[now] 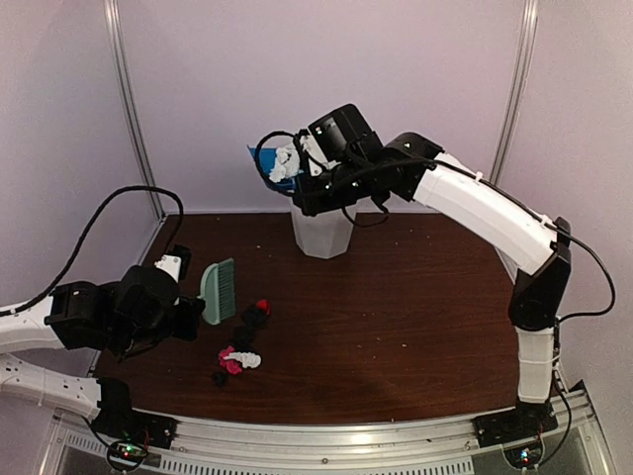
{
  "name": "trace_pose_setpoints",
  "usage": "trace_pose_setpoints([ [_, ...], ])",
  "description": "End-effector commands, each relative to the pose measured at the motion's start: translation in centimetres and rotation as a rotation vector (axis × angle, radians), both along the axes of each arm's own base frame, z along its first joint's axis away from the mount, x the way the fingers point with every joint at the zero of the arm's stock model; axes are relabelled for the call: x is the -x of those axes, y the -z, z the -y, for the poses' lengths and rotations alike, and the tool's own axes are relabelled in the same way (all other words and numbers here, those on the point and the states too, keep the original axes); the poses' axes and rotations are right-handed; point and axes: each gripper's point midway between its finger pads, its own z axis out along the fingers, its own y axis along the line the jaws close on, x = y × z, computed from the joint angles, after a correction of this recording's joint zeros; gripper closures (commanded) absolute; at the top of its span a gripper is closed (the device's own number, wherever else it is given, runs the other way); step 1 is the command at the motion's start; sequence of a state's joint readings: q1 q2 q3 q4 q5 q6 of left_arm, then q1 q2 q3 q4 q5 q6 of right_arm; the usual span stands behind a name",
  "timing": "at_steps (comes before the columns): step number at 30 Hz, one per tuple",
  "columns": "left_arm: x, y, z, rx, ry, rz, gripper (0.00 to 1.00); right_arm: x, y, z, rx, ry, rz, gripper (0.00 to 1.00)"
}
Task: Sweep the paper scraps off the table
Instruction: Dump the paper scraps into the trash bin.
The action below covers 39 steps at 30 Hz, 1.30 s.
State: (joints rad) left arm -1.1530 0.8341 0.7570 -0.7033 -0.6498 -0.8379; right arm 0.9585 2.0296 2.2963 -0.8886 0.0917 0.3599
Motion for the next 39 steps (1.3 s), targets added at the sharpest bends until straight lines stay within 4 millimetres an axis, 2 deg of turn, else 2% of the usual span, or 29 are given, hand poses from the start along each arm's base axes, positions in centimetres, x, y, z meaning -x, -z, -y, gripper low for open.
trace_pose_setpoints([
  [1,-0.1,-0.4,0.3,0.041,-0.008,0.009,1.0,-2.3,-0.5,0.4,-0.032,-0.018,-0.014,1.0],
  [9,0.0,-0.3,0.1,0.047,-0.014,0.009,1.0,-6.6,-1.5,1.4,-0.139,-0.023,-0.024,1.0],
  [19,-0.1,0.0,0.1,0.035,-0.024,0.006,1.0,-10.2,-2.1,2.1,-0.28,-0.048,-0.054,1.0],
  [27,-0.1,0.0,0.0,0.041,-0.024,0.009,1.0,-11.6,-3.1,2.4,-0.419,-0.09,-0.107,1.0],
  [39,-0.1,0.0,0.0,0.042,-0.025,0.009,1.0,-12.0,-6.4,1.6,-0.653,-0.175,-0.179,1.0],
])
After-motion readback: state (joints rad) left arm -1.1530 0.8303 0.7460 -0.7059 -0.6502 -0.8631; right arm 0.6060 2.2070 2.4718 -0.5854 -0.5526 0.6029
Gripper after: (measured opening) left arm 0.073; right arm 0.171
